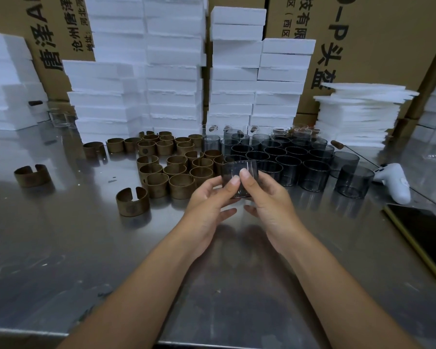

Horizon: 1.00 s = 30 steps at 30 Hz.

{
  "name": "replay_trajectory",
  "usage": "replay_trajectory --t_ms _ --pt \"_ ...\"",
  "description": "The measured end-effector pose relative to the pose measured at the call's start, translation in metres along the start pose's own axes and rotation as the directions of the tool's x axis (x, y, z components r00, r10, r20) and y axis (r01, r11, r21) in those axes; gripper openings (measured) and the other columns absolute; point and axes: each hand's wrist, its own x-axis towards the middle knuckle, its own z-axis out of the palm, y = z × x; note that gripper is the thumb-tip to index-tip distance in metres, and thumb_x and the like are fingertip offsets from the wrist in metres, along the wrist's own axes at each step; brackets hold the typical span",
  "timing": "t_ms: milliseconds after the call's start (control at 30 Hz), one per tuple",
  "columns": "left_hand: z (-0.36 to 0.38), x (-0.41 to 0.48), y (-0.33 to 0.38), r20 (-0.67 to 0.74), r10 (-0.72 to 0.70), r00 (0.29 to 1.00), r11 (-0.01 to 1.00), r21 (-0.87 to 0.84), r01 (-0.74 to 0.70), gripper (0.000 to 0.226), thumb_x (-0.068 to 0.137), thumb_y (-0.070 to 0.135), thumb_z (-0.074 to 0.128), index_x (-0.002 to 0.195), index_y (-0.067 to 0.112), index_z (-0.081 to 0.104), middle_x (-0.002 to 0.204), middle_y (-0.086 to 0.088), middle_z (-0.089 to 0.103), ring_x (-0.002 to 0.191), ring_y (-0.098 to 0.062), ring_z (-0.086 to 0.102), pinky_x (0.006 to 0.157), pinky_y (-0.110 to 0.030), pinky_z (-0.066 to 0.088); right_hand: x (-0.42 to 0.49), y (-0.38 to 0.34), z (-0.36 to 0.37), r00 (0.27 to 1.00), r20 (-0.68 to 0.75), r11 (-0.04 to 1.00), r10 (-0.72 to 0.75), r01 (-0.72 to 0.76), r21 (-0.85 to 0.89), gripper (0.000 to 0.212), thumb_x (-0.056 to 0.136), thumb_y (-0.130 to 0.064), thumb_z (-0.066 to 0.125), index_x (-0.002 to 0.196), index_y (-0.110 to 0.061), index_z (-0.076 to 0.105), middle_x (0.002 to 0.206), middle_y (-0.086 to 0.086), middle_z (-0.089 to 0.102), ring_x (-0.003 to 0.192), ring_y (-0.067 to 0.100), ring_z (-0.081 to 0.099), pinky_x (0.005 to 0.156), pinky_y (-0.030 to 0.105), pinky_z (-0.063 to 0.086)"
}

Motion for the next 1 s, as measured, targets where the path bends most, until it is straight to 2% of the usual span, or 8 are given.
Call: replay_trajectory --t_ms 100,233,367,533,700,767,867,1000 --pt "-0.0018 0.0007 -0.0001 0.039 -0.014 0.999 1.0 -0.007 0.014 0.057 0.065 0.049 0.068 0.112 0.018 0.066 0.097 0.002 0.072 0.092 -0.011 0.068 0.08 -0.029 0.049 0.0004 0.0005 -0.0002 0.999 0.047 0.999 0.026 -0.025 -0.019 0.055 0.064 -0.059 0.063 0.103 -0.021 0.071 0.101 -0.002 0.073 0.096 0.01 0.067 0.077 0.023 0.045" --pt "-0.003 0.0021 0.0 0.076 -0.023 0.997 0.999 -0.034 0.025 0.044 0.07 0.049 0.062 0.102 0.02 0.07 0.091 0.004 0.073 0.086 -0.008 0.069 0.079 -0.027 0.049 0.0009 -0.0004 -0.0018 0.998 0.066 1.0 -0.013 0.011 0.024 0.052 0.066 -0.056 0.062 0.103 -0.021 0.073 0.094 -0.009 0.074 0.089 0.0 0.066 0.075 0.015 0.043" --pt "-0.004 0.0026 0.0031 0.067 -0.07 0.995 0.986 -0.145 0.079 0.04 0.07 0.048 0.059 0.097 0.02 0.069 0.085 0.002 0.074 0.077 -0.007 0.07 0.074 -0.027 0.049 0.0028 0.0004 -0.0034 0.994 0.11 1.0 -0.003 0.0 0.025 0.062 0.061 -0.065 0.061 0.108 -0.025 0.072 0.1 -0.008 0.074 0.099 0.005 0.062 0.083 0.027 0.039" --pt "-0.0049 0.0009 0.0056 0.072 -0.097 0.993 0.975 -0.192 0.109 0.045 0.072 0.047 0.059 0.104 0.017 0.067 0.091 0.0 0.075 0.081 -0.009 0.071 0.075 -0.027 0.049 0.0044 0.0012 -0.0049 0.991 0.135 0.999 0.018 -0.023 0.035 0.04 0.069 -0.064 0.059 0.094 -0.037 0.075 0.097 -0.01 0.074 0.095 0.004 0.063 0.084 0.03 0.039" --pt "0.0005 -0.0012 0.006 -0.021 -0.048 0.999 0.998 -0.05 0.047 0.048 0.069 0.053 0.059 0.105 0.022 0.067 0.097 0.0 0.074 0.085 -0.01 0.07 0.081 -0.03 0.049 0.0049 0.0017 -0.002 0.993 0.094 0.997 0.071 -0.074 0.034 0.024 0.085 -0.054 0.056 0.085 -0.041 0.076 0.092 -0.011 0.074 0.087 0.001 0.064 0.081 0.029 0.04" --pt "0.0016 -0.0007 0.0038 -0.077 0.019 0.997 0.999 0.029 -0.016 0.052 0.072 0.053 0.06 0.117 0.028 0.06 0.106 0.0 0.073 0.096 -0.016 0.069 0.085 -0.033 0.049 0.0058 0.0028 -0.0013 0.991 0.071 0.993 0.111 -0.114 0.035 0.027 0.09 -0.05 0.053 0.079 -0.04 0.076 0.088 -0.011 0.074 0.081 -0.001 0.065 0.081 0.028 0.041" --pt "0.0018 -0.0016 0.0038 -0.097 0.093 0.991 0.989 0.122 -0.081 0.043 0.082 0.053 0.056 0.123 0.039 0.055 0.109 0.007 0.071 0.105 -0.014 0.065 0.085 -0.032 0.049 0.0073 0.0034 -0.0021 0.984 0.039 0.984 0.172 -0.173 0.03 0.033 0.09 -0.05 0.054 0.078 -0.028 0.076 0.084 -0.008 0.075 0.079 0.002 0.067 0.081 0.029 0.045" --pt "0.0026 -0.0015 0.0042 -0.067 0.096 0.993 0.978 0.19 -0.082 0.076 0.066 0.065 0.055 0.136 0.035 0.049 0.123 0.009 0.063 0.111 -0.007 0.06 0.083 -0.027 0.048 0.0078 0.0042 -0.0036 0.967 0.02 0.966 0.253 -0.254 0.057 0.037 0.091 -0.05 0.054 0.087 -0.019 0.072 0.082 -0.003 0.075 0.084 0.011 0.069 0.083 0.029 0.049"
